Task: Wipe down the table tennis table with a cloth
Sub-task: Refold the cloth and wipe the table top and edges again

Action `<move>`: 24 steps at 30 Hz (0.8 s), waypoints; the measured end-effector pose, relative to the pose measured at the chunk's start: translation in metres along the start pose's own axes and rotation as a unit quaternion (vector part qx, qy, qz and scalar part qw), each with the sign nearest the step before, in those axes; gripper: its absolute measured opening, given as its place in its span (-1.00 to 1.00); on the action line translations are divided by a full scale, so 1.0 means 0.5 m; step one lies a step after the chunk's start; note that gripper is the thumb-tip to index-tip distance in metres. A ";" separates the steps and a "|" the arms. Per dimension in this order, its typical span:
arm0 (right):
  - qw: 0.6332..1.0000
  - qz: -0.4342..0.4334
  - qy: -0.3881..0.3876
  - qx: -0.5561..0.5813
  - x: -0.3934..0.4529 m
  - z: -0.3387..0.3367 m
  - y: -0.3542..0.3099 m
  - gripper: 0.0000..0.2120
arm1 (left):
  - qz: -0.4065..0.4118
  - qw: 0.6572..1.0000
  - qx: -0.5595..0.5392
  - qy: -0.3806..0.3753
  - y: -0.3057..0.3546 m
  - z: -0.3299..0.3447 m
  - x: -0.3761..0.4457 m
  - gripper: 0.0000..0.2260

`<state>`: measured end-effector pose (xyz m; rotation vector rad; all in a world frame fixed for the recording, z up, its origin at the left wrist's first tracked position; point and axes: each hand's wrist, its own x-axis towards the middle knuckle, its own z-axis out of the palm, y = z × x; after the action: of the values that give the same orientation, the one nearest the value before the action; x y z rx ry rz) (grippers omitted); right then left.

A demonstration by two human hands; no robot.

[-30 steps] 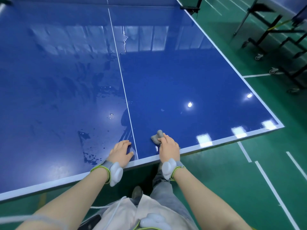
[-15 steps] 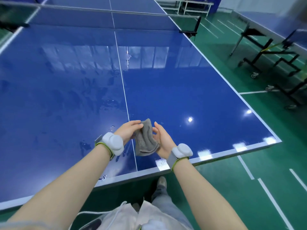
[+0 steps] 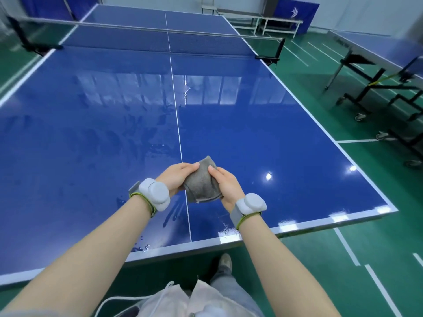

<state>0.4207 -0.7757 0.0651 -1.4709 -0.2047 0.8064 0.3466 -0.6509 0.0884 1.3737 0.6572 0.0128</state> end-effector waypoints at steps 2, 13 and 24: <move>1.000 -0.001 0.013 0.001 0.003 0.000 -0.006 -0.85 | -0.004 1.000 0.001 -0.009 0.002 -0.002 -0.006 -0.84; 0.972 -0.097 0.007 -0.214 -0.022 0.041 0.001 -0.74 | 0.004 0.994 -0.045 0.098 -0.010 0.002 -0.016 -0.95; 0.974 -0.065 0.062 -0.207 -0.011 0.017 -0.018 -0.89 | 0.003 0.996 -0.029 0.085 0.000 0.015 -0.011 -0.89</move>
<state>0.4149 -0.7713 0.0763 -1.8728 -0.3889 0.5835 0.3454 -0.6600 0.0911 1.3281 0.7901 0.1541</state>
